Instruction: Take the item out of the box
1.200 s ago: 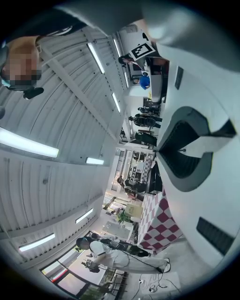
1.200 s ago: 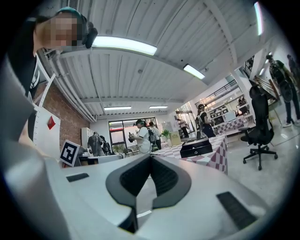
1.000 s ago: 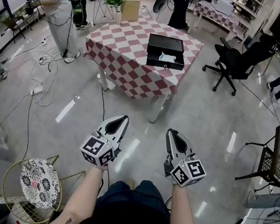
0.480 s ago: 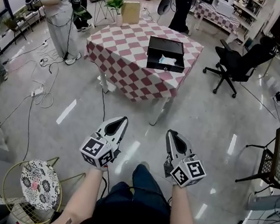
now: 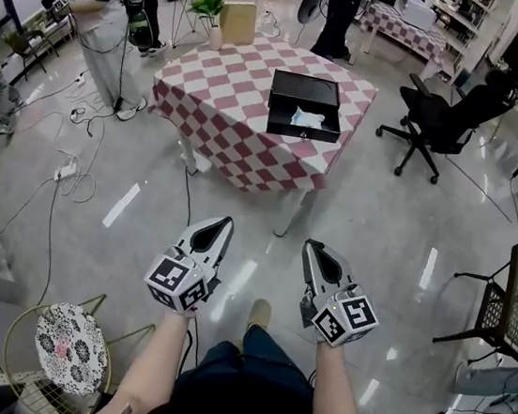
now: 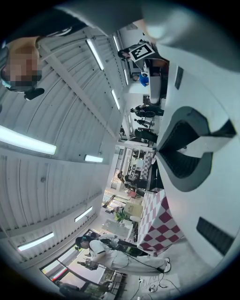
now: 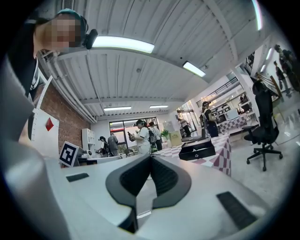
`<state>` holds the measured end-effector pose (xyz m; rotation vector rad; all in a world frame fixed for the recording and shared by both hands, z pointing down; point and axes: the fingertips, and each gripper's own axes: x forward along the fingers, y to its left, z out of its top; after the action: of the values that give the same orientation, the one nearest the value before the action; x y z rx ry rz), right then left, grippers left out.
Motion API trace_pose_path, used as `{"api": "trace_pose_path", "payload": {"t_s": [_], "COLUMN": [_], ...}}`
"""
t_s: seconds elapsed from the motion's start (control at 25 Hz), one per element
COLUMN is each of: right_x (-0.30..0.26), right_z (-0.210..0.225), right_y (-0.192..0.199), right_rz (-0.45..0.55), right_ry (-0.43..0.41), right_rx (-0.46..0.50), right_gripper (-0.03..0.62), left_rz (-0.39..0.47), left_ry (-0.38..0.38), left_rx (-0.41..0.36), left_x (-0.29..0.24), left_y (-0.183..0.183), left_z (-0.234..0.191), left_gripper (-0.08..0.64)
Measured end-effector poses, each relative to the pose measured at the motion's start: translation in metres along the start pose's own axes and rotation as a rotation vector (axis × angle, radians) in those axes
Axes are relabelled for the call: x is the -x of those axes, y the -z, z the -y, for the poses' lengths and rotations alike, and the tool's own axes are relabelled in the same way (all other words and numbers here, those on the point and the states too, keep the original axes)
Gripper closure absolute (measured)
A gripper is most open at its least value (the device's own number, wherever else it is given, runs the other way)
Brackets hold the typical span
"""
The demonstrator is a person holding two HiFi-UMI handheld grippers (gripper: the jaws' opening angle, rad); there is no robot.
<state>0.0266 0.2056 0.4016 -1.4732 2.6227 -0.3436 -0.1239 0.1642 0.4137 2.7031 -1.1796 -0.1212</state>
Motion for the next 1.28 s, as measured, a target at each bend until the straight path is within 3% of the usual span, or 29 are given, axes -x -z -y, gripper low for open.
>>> {"api": "trace_pose_path", "payload": {"t_s": [0.56,1.28], "right_x": [-0.073,-0.116], "right_z": [0.061,0.133], "right_y": [-0.007,-0.011], "right_rz": [-0.050,-0.074], "right_ry": [-0.051,-0.049], "right_rx": [0.026,0.006], "right_gripper": [0.588,0.588], "left_rz": [0.002,-0.022], "left_ry": [-0.025,-0.041], "left_rx": [0.016,0.009], "left_x": [-0.081,-0.152], "left_y": [-0.001,0.003], "left_z": [-0.043,-0.062], "left_gripper": [0.558,0.558]}}
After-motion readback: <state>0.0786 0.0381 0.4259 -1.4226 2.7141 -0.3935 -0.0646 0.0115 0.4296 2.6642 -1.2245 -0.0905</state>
